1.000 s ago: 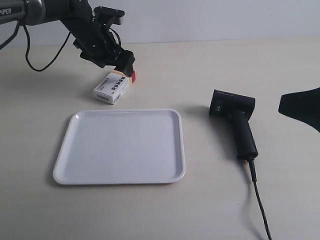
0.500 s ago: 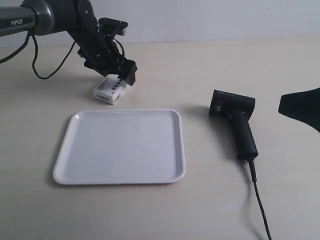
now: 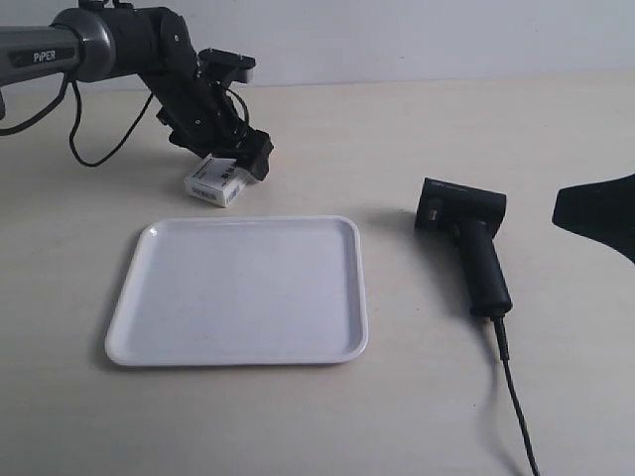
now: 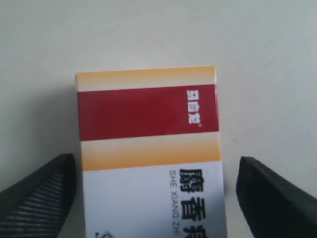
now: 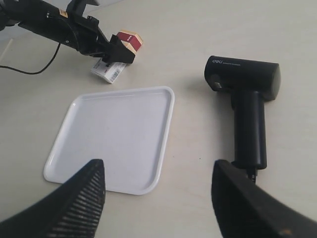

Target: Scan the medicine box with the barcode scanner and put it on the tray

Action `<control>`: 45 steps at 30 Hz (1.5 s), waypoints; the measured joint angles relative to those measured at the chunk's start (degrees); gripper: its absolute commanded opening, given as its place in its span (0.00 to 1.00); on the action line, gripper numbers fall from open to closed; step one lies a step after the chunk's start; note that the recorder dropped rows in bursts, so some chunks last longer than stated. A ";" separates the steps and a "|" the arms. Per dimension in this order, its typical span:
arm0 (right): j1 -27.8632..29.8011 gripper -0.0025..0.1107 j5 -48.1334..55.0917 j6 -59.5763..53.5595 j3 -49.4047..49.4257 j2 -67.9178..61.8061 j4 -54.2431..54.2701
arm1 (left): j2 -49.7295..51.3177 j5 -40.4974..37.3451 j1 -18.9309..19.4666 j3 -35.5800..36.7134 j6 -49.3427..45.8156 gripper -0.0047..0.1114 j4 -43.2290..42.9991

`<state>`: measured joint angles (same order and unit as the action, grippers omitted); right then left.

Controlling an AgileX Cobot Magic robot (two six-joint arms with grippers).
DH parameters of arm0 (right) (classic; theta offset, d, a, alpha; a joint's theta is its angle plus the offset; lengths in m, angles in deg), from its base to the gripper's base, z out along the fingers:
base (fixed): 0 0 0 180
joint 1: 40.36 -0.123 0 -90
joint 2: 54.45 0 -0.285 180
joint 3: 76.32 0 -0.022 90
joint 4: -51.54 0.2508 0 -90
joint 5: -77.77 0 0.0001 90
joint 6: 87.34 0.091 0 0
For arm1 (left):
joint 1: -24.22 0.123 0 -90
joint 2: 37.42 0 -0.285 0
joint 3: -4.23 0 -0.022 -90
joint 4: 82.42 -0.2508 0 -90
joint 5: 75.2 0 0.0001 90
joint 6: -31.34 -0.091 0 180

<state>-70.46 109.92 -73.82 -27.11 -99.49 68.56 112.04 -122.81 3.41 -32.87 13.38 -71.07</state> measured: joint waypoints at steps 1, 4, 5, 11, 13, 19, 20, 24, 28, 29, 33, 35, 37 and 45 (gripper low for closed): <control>0.00 0.56 0.00 0.00 0.00 0.00 0.00 | -0.01 0.00 0.00 0.00 0.00 0.76 0.00; 0.00 0.56 0.00 0.00 0.00 0.00 0.00 | 0.09 0.00 0.00 0.00 0.00 0.76 0.00; 0.00 0.56 0.00 0.00 0.00 0.00 0.00 | 0.09 0.00 0.00 0.00 0.00 0.76 0.00; 0.00 0.56 0.00 0.00 0.00 0.00 0.00 | 0.09 0.00 0.00 0.00 0.00 0.73 0.00; 0.00 0.56 0.11 0.00 0.00 0.00 0.00 | 0.09 0.00 0.00 0.00 0.00 0.64 0.00; 0.00 0.56 0.11 0.00 0.00 0.00 0.00 | 0.09 0.00 0.00 -0.10 0.00 0.16 0.00; 0.00 0.56 0.11 0.00 0.00 0.00 0.00 | 0.09 0.00 0.00 -0.10 0.00 0.08 0.00; 0.00 0.56 0.11 0.00 0.00 0.00 0.00 | 0.09 -1.08 0.00 -0.10 0.00 0.04 0.00; 0.00 0.56 0.11 0.00 0.00 0.00 0.00 | -0.02 -1.94 0.00 -0.21 0.00 0.04 0.00; 0.00 0.56 0.11 0.00 0.00 0.00 -0.26 | -0.21 -2.41 0.00 -0.21 0.00 0.04 -0.02; 0.00 0.56 -0.80 -0.11 0.00 0.00 -2.38 | -2.03 -4.08 0.00 -0.21 0.42 0.04 -0.02; 0.00 0.55 -2.51 -0.11 0.00 0.00 -3.63 | -3.56 -4.70 0.00 -0.21 1.04 0.04 -0.13; 0.00 0.53 -3.96 -0.11 0.00 0.00 -4.09 | -5.25 -5.29 0.00 -0.21 1.86 0.04 -0.24; 0.00 0.52 0.63 0.12 -0.55 -9.45 -4.73 | -8.83 -11.76 0.00 -0.21 2.77 0.04 -0.24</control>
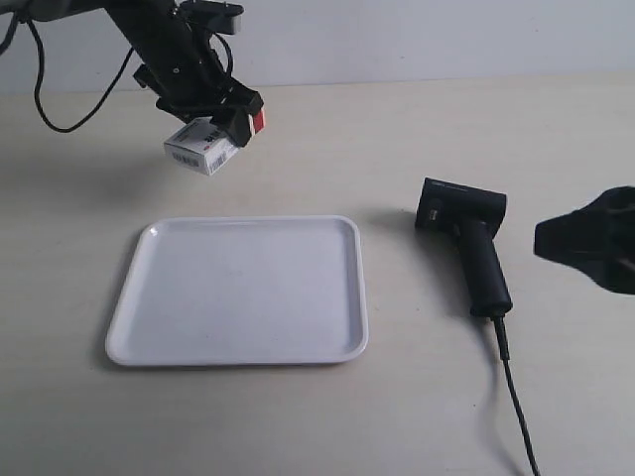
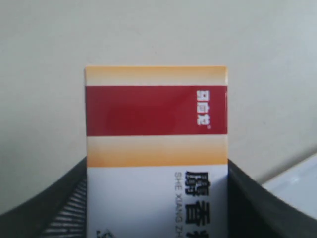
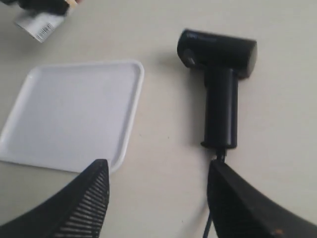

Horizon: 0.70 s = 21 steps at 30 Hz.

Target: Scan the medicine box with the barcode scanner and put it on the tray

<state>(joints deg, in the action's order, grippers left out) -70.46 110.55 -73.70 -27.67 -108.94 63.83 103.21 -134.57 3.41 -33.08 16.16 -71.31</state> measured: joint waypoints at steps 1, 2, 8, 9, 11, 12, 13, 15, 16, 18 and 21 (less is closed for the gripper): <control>0.00 0.52 0.73 0.00 -0.59 -2.15 0.00 | -0.27 -0.63 0.00 0.00 0.00 0.04 -0.12; 0.00 0.54 1.58 0.00 -1.92 -4.29 -0.02 | -0.73 -1.34 0.00 0.00 0.15 0.04 -0.23; 0.00 0.61 5.51 2.85 -12.00 -14.85 -5.09 | -4.03 -3.85 0.00 0.00 0.70 0.04 -0.23; 0.00 0.62 6.83 4.80 -13.98 -16.78 -7.17 | -4.52 -4.21 0.00 0.00 0.95 0.04 -0.23; 0.00 0.62 10.00 8.84 -17.32 -20.76 -10.71 | -5.24 -5.00 0.00 0.00 1.31 0.04 -0.23; 0.00 0.62 11.88 10.37 -18.88 -22.77 -12.29 | -5.60 -5.28 0.00 0.00 1.45 0.04 -0.23; 0.00 0.62 13.19 11.47 -20.20 -24.72 -13.74 | -5.88 -5.53 0.00 0.25 1.53 0.04 -0.03; 0.00 0.62 14.33 12.64 -22.18 -27.98 -15.03 | -6.54 -5.99 -0.14 1.56 1.76 0.04 0.49; 0.00 0.62 14.58 13.14 -22.95 -29.60 -15.26 | -6.84 -6.11 -0.28 2.50 1.76 0.04 0.75; 0.00 0.62 14.79 14.00 -24.23 -32.48 -15.49 | -7.75 -6.21 -0.48 4.83 1.76 0.04 0.76; 0.61 0.62 14.90 14.46 -25.35 -36.01 -15.47 | -9.37 -5.62 -0.95 8.37 1.76 0.04 0.84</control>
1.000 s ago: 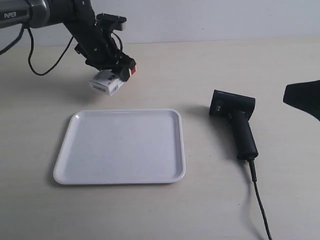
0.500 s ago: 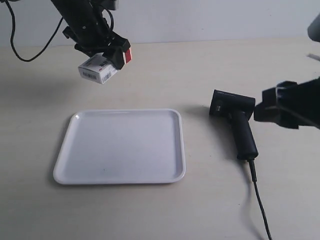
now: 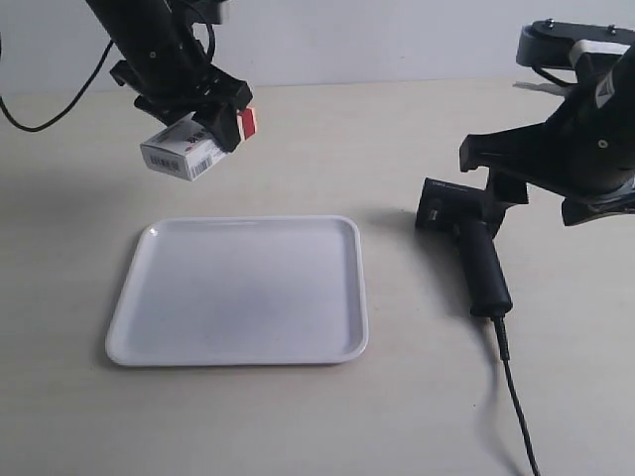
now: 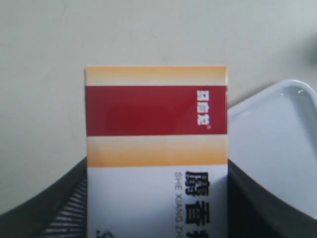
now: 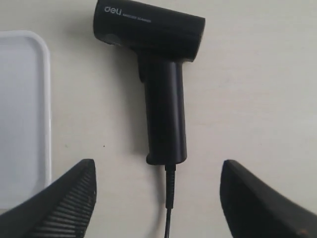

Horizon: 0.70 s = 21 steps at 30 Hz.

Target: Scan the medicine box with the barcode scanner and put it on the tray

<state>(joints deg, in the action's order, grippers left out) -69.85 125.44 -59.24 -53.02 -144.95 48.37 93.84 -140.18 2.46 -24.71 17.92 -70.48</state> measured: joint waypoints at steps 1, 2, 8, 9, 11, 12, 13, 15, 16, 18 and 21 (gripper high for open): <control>0.42 0.62 0.00 0.12 -0.25 -1.19 0.00 | -0.59 0.30 -0.15 0.97 0.00 0.04 0.00; 0.93 0.62 0.00 0.12 -0.36 -2.11 0.00 | -1.38 0.64 -0.27 2.11 0.00 0.04 0.14; 4.55 0.62 -2.53 -2.51 -0.49 -6.88 3.18 | -6.26 2.85 -0.76 7.25 -0.23 0.04 1.22; 4.87 0.62 -3.31 -3.70 -0.49 -7.69 4.83 | -7.19 3.09 -0.76 8.13 -0.48 0.04 1.91; 4.94 0.62 -4.74 -6.01 -0.49 -8.98 7.17 | -8.46 3.77 -0.76 9.41 -0.90 0.04 2.89; 4.94 0.62 -5.38 -6.89 -0.59 -9.73 8.10 | -9.11 4.08 -0.88 10.14 -0.90 0.04 3.19; 4.94 0.62 -5.68 -7.33 -0.85 -10.53 8.62 | -9.59 4.25 -0.88 10.91 -0.90 0.04 3.32; 4.96 0.62 -6.07 -7.99 -1.39 -12.23 9.00 | -10.65 4.72 -0.88 12.47 -1.01 0.04 3.96; 4.96 0.62 -6.15 -8.11 -1.61 -12.86 9.00 | -11.04 4.81 -0.88 13.06 -1.01 0.04 4.06; 4.96 0.62 -6.30 -8.20 -2.33 -14.28 9.00 | -11.82 5.35 -0.88 14.48 -1.01 0.04 4.47; 4.96 0.62 -6.43 -8.44 -3.32 -15.97 9.00 | -12.74 5.61 -0.88 16.15 -1.01 0.04 4.75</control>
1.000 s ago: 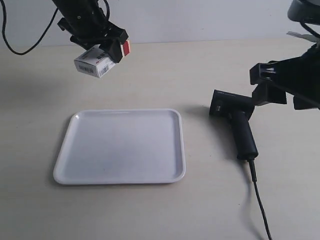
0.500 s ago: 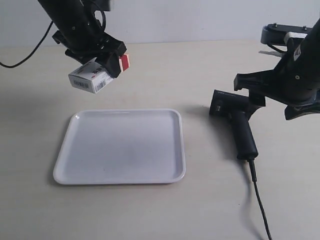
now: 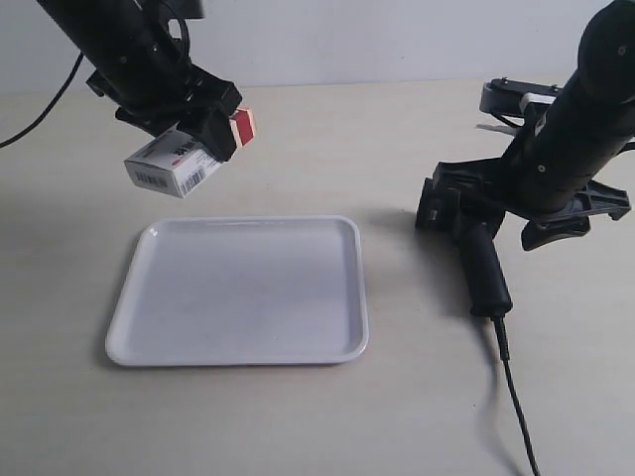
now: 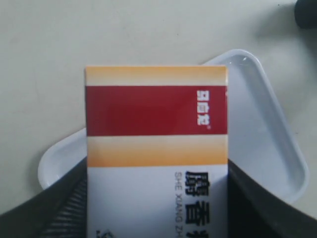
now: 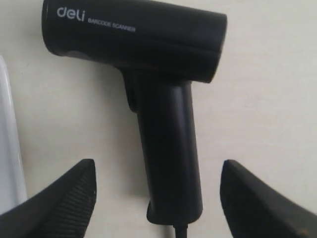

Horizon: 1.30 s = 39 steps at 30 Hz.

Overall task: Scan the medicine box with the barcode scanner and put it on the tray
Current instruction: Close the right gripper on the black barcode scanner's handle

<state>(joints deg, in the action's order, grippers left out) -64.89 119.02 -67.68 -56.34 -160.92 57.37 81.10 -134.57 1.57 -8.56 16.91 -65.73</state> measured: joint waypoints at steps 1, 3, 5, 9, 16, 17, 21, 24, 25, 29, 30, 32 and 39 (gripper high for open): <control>0.00 0.62 -0.04 0.00 -0.40 -0.61 0.00 | -0.40 0.00 0.00 0.41 0.00 0.04 0.15; 0.00 0.62 -0.17 0.00 -1.19 -1.92 0.00 | -0.91 0.04 0.00 1.18 0.00 0.04 0.14; 0.00 0.62 -0.30 0.00 -1.86 -3.10 0.00 | -1.22 0.04 0.00 1.68 -0.12 0.04 0.51; 0.00 0.62 -0.39 0.00 -3.12 -5.67 0.00 | -1.35 -0.19 0.00 2.20 -0.90 0.04 1.21; 0.10 0.62 -1.43 0.00 -3.42 -9.08 0.00 | -1.44 -0.56 0.00 2.20 -1.39 0.04 1.45; 0.20 0.62 -1.97 0.00 -3.42 -9.33 0.00 | -1.44 -0.56 0.00 2.20 -1.39 0.04 1.58; 0.65 0.62 -4.06 0.11 -3.46 -9.84 0.00 | -1.44 -0.56 0.00 2.20 -1.39 0.04 2.04; 1.03 0.62 -4.81 0.11 -3.46 -10.35 0.00 | -1.44 -0.56 0.00 2.20 -1.39 0.04 2.17; 1.03 0.62 -5.62 0.11 -3.46 -10.86 0.00 | -1.44 -0.56 0.00 2.20 -1.39 0.04 2.30; 1.10 0.60 -7.48 0.20 -3.46 -11.27 0.23 | -1.44 -0.56 0.00 2.20 -1.60 0.04 2.88; 1.10 0.59 -7.94 0.20 -3.46 -11.27 0.32 | -1.44 -0.56 0.00 2.20 -1.60 0.04 3.09; 1.10 0.58 -8.14 0.20 -3.46 -11.27 0.32 | -1.44 -0.56 0.00 2.20 -1.60 0.04 3.09; 1.10 0.58 -8.14 0.20 -3.46 -11.45 0.47 | -1.44 -0.56 0.00 2.20 -1.74 0.04 3.09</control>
<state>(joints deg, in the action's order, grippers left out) -63.79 110.87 -67.47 -59.80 -172.37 57.84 79.66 -135.13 1.57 -6.35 15.18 -62.65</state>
